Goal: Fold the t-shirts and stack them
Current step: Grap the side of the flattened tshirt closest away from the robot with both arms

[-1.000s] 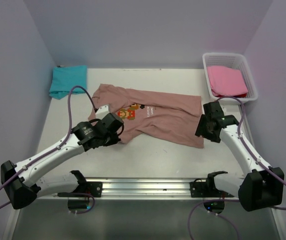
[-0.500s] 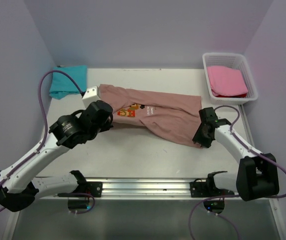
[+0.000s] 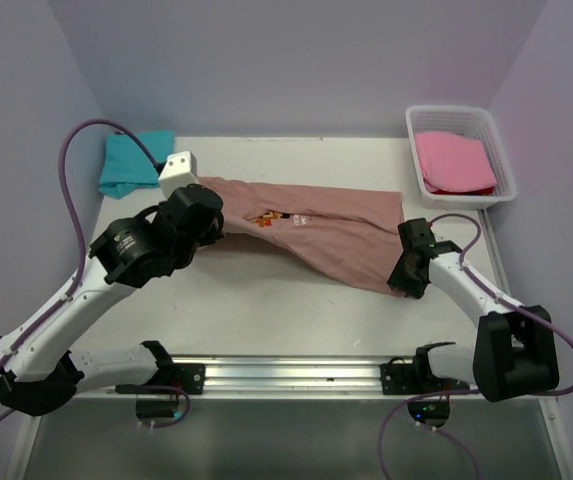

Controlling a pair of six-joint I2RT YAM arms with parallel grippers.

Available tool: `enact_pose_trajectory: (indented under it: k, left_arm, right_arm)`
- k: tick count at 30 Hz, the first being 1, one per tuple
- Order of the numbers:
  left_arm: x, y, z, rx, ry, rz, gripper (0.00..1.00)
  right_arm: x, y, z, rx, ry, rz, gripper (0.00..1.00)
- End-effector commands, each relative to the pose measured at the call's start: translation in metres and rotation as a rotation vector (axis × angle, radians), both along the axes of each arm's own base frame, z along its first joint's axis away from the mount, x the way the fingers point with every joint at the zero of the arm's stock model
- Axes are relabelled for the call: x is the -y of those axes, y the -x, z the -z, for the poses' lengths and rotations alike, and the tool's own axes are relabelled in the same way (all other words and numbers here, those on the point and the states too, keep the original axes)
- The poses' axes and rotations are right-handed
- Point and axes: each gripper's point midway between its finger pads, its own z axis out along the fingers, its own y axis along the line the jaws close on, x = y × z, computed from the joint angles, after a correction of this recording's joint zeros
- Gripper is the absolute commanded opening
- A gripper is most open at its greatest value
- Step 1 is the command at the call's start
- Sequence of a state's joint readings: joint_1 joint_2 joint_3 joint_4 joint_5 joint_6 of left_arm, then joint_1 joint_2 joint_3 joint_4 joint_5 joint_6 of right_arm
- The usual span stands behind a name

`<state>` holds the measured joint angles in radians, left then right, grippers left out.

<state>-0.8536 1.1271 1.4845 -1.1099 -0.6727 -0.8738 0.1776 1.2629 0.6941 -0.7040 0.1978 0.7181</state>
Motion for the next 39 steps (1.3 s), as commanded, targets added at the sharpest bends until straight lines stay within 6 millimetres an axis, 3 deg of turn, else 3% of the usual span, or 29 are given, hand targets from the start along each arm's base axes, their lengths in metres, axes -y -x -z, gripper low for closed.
enact_pose_trajectory:
  k: [1,11,19,23,28,29,33,39]
  left_arm:
    - [-0.013,-0.003,-0.018,0.058,-0.03,-0.042,0.0]
    - [-0.021,-0.005,-0.017,0.056,-0.038,-0.063,0.0]
    - [-0.027,-0.006,-0.012,0.051,-0.034,-0.074,0.0]
    - [-0.028,-0.006,-0.009,0.047,-0.031,-0.075,0.0]
    - [-0.029,-0.005,-0.001,0.035,-0.03,-0.076,0.0]
    - [-0.03,-0.004,0.0,0.034,-0.033,-0.077,0.0]
    - [-0.034,-0.003,0.008,0.027,-0.036,-0.084,0.0]
    - [-0.041,-0.002,0.039,-0.006,-0.071,-0.106,0.0]
  right_arm:
    - [0.01,-0.006,-0.004,0.038,0.055,0.027,0.42]
    - [0.016,-0.001,0.01,-0.011,0.083,0.052,0.43]
    - [0.017,0.003,0.031,-0.048,0.091,0.061,0.33]
    - [0.019,-0.002,0.03,-0.047,0.107,0.066,0.3]
    - [0.018,-0.01,0.027,-0.036,0.11,0.024,0.06]
    - [0.015,-0.011,0.025,-0.04,0.093,0.011,0.0]
    - [0.015,-0.011,0.006,0.005,0.091,-0.008,0.0]
    - [0.031,-0.018,-0.059,0.176,0.157,-0.011,0.0]
